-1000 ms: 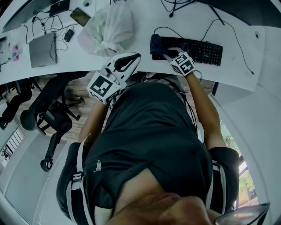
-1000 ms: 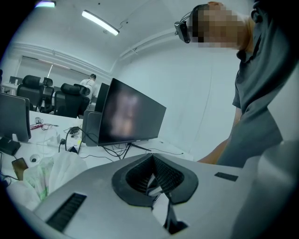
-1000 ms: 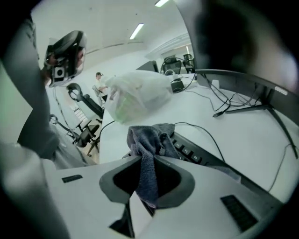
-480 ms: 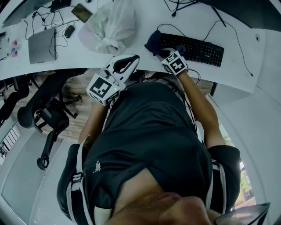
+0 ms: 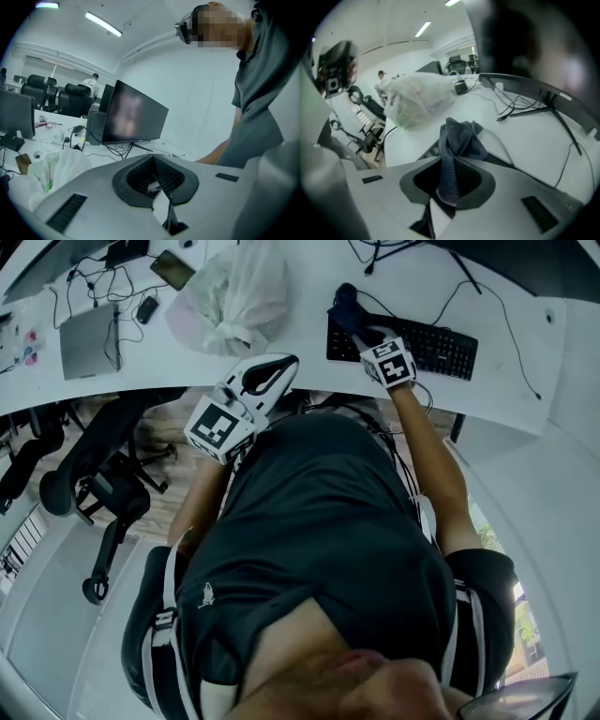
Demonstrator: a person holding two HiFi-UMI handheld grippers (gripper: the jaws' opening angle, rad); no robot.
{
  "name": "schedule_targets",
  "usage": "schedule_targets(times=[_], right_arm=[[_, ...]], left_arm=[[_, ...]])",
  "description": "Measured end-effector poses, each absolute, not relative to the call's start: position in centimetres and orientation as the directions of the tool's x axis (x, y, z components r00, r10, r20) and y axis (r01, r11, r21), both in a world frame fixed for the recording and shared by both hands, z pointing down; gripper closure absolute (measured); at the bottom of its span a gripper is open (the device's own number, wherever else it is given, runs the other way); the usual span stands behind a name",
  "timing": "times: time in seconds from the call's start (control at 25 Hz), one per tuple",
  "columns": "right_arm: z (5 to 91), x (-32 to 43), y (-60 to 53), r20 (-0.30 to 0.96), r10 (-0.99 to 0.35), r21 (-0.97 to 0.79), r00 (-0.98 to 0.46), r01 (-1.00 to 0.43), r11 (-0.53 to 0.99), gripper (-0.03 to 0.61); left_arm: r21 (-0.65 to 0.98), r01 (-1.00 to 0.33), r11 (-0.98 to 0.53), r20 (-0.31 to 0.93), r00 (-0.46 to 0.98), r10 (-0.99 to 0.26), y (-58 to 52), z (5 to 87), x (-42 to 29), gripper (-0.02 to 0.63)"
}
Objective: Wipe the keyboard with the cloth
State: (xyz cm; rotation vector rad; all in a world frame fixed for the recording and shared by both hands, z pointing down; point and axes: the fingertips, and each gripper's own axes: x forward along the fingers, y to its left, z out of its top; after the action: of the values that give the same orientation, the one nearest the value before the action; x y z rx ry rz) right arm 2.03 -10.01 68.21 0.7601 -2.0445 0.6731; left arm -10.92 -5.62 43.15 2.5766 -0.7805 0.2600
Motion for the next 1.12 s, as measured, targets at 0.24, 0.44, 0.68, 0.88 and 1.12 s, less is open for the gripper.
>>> schedule_targets(times=[0.24,0.44,0.68,0.88,1.12], right_arm=[[68.7,1.7,-6.8,0.834,-0.226,-0.230,-0.503,-0.691,0.685,0.509],[67.9,7.8,-16.4,0.837,-0.400,-0.103,-0.374,-0.825,0.555,0.509],[68.8,5.2,-5.5,0.836,-0.245,-0.255,-0.490,-0.744,0.617,0.509],[67.7,6.3,-8.8,0.820,-0.298,-0.221,-0.488,-0.751,0.623,0.509],[67.9,9.7,-13.3,0.845,-0.355,-0.126,-0.399,-0.795,0.594,0.509]], left_arm=[[0.365,-0.561,-0.743,0.310,0.826,-0.471,-6.0,43.8,-10.4,0.609],[0.349,-0.529,-0.774,0.305,0.845,-0.440,-6.6,43.5,-8.5,0.609],[0.376,-0.541,-0.752,0.305,0.839,-0.450,-7.3,43.7,-7.4,0.609],[0.380,-0.545,-0.747,0.318,0.836,-0.448,-7.8,44.0,-6.7,0.609],[0.362,-0.535,-0.763,0.304,0.842,-0.446,-8.2,43.3,-4.9,0.609]])
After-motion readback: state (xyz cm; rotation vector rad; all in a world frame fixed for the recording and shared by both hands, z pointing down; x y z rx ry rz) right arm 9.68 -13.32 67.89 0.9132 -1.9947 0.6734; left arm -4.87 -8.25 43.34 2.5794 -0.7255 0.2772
